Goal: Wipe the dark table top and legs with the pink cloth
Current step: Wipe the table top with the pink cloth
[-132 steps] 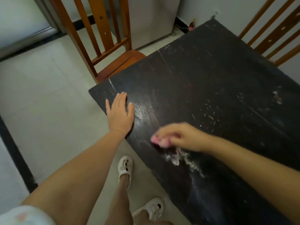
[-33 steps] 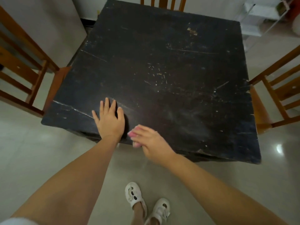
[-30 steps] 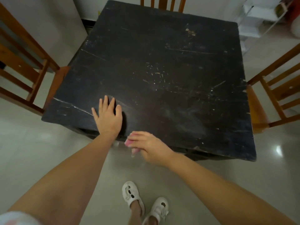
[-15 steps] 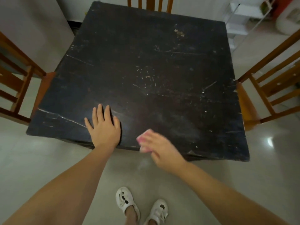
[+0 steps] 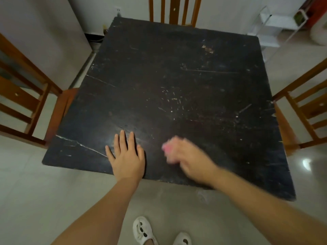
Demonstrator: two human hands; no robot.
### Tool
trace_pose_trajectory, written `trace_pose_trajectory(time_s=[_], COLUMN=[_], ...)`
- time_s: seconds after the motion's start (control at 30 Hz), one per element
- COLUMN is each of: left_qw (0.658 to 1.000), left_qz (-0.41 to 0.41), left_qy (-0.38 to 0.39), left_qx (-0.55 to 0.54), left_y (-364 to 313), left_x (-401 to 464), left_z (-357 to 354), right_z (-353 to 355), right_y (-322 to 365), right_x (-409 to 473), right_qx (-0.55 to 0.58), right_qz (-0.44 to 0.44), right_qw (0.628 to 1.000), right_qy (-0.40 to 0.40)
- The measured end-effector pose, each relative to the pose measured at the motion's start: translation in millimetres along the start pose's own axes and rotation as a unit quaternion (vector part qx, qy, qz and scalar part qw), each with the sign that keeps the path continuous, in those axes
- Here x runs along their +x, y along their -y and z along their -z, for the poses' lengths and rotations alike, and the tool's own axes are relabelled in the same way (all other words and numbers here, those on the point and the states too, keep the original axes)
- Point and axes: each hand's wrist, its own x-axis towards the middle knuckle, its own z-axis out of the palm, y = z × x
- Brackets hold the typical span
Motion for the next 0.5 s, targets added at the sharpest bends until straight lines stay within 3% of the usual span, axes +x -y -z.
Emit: trace_pose_trajectory(time_s=[0.07, 0.13, 0.2, 0.27, 0.33, 0.37, 0.5], left_qw=[1.000, 1.000, 1.000, 1.000, 0.999, 0.999, 1.000], left_qz=[-0.004, -0.005, -0.004, -0.004, -0.001, -0.003, -0.007], left_qy=[0.001, 0.003, 0.008, 0.006, -0.001, -0.006, 0.003], left_qx=[0.004, 0.007, 0.014, 0.028, 0.034, 0.035, 0.030], left_y=[-1, -1, -1, -1, -3, -3, 1], left_x=[-2, -1, -1, 0, 0, 0, 0], left_z=[1, 2, 2, 0, 0, 0, -2], right_z=[-14, -1, 29, 68, 84, 79, 17], right_y=[38, 29, -3, -48, -86, -90, -26], right_x=[-35, -26, 21, 79, 115, 120, 66], right_qx=[0.022, 0.060, 0.104, 0.055, 0.013, 0.004, 0.009], right_qz=[0.072, 0.092, 0.020, -0.107, -0.216, -0.230, -0.054], right_qw=[0.995, 0.990, 0.994, 0.990, 0.974, 0.972, 0.998], right_qy=[0.068, 0.085, 0.014, -0.079, -0.066, -0.046, -0.019])
